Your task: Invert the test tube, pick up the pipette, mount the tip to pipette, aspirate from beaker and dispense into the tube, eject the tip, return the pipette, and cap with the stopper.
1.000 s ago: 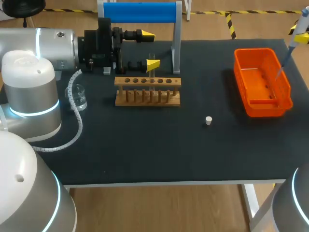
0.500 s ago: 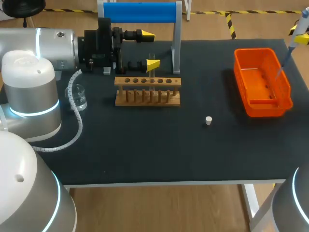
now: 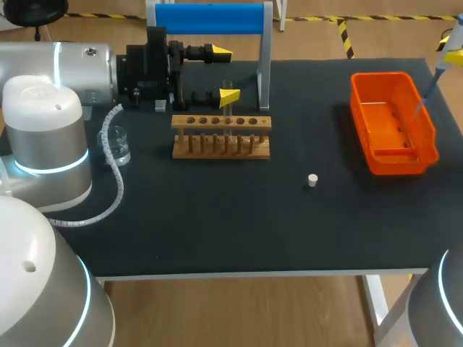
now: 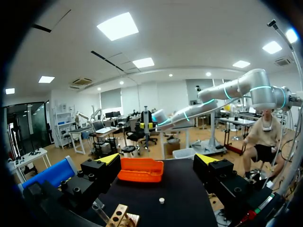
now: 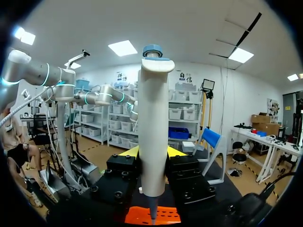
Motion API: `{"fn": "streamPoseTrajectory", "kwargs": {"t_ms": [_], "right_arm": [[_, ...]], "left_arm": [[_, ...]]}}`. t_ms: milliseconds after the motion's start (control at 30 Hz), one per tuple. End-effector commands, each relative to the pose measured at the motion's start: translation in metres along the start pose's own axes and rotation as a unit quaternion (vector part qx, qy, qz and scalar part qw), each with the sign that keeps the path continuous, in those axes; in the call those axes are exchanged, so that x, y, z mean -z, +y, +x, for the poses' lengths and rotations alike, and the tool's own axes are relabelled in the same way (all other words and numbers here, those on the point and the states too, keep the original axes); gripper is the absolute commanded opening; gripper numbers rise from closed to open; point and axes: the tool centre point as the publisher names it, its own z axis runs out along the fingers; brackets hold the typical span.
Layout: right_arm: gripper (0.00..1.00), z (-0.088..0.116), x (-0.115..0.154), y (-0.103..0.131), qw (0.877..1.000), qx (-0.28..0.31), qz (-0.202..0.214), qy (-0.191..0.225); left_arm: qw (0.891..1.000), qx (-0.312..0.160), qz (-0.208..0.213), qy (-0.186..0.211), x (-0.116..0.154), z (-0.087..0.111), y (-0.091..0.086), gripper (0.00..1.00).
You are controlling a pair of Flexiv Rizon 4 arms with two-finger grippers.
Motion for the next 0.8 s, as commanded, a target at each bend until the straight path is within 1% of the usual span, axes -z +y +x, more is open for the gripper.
{"fn": "streamPoseTrajectory", "kwargs": {"t_ms": [33,733,800], "right_arm": [[0.0,0.001,-0.001,0.001,1.0,0.0,0.002,-0.002],[0.0,0.001,-0.001,0.001,1.0,0.0,0.002,-0.002],[0.0,0.001,-0.001,0.001,1.0,0.0,0.002,-0.002]], "left_arm": [[1.0,0.0,0.001,-0.002,-0.001,0.0,0.001,1.0],[1.0,0.0,0.001,-0.002,-0.001,0.0,0.001,1.0],[1.0,-0.008,0.009,-0.003,-0.013,-0.002,-0.006,1.0]]}}
